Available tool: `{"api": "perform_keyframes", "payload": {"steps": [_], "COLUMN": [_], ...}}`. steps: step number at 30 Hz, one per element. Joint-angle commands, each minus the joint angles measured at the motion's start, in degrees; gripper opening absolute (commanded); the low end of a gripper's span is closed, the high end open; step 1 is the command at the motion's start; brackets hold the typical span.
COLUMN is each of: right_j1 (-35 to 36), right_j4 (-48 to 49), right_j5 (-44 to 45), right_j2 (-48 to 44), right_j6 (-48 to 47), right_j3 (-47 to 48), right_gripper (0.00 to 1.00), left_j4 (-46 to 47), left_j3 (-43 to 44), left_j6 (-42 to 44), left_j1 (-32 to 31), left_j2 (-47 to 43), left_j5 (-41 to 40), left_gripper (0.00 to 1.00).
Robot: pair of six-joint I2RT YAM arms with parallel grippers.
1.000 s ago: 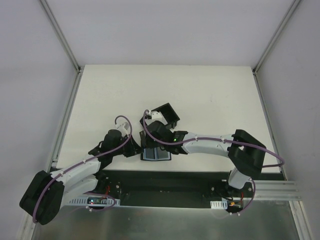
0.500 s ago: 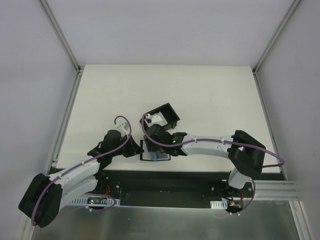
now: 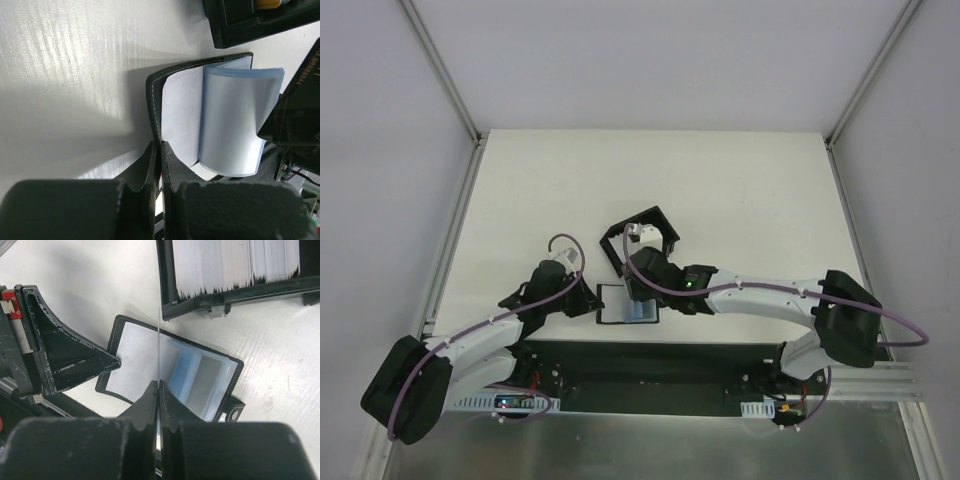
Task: Put the credit cards into the card holder
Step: Insert the credit card into the card holder.
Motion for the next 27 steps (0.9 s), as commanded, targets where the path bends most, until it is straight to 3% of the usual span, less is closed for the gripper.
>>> {"api": "perform_keyframes", "payload": {"steps": [1,6,9,15,27], "right_j1": [0.0,-0.2,-2.3,-3.8,-4.4], "right_j4": [-0.9,6.8,1.3,2.4,-1.3], "right_j5": [1.1,-1.8,-2.5,-5.2,-3.3], "right_j2": [-3.8,-11.6,-12.0,-10.9,-8.5], "right_j6": [-0.6,1.5,3.5,8.4,12.2], "right_j3": [-1.2,-6.2,-6.3,-12.3,-13.3], "right_gripper": [0.0,0.0,0.0,0.0,0.0], "left_j4": [-1.1,-1.6,-1.6,-1.5,-1.5], "left_j3": [-0.1,0.4,0.8,1.4,1.3], "left_j6": [0.6,1.5,1.5,1.8,2.0], "left_j1": [0.5,0.5,0.5,0.5,0.5], "left_j2": [0.8,5.1,8.1,9.4,9.3], "left_j5": [-1.1,-2.7,-4.2,-4.7,-3.8], "left_gripper": [0.0,0.0,0.0,0.0,0.0]}}
